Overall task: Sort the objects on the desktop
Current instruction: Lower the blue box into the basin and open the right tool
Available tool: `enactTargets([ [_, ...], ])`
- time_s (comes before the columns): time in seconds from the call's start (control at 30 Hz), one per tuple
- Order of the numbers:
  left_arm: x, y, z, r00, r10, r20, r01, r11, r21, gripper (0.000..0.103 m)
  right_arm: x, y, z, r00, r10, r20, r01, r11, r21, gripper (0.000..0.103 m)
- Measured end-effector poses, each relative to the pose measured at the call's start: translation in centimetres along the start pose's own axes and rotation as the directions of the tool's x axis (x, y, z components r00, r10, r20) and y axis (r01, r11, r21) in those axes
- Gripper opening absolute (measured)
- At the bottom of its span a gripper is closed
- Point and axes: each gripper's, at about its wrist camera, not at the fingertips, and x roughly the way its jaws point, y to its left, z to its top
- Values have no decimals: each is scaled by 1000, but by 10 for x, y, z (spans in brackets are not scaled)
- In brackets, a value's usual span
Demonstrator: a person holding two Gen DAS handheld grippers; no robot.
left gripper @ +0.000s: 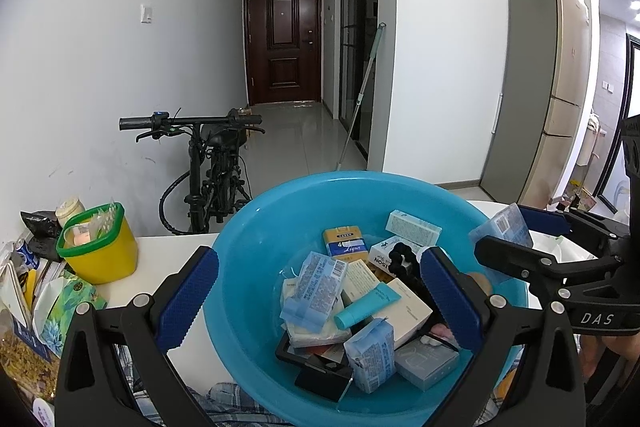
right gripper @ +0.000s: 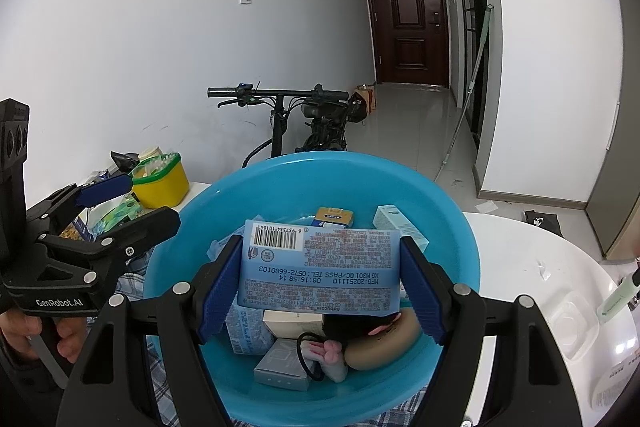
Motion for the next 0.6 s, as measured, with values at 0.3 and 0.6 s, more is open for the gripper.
enactTargets([
  [0.3, 0, -2, -1, 1000, 4, -3, -4, 1000, 8, 103, 3, 5, 0, 1000, 4, -5, -4, 1000, -8, 74],
  [0.6, 2, -1, 0, 1000, 10, -6, -10, 1000, 9, 103, 4, 5, -1, 1000, 7, -8, -7, 1000, -8, 74],
])
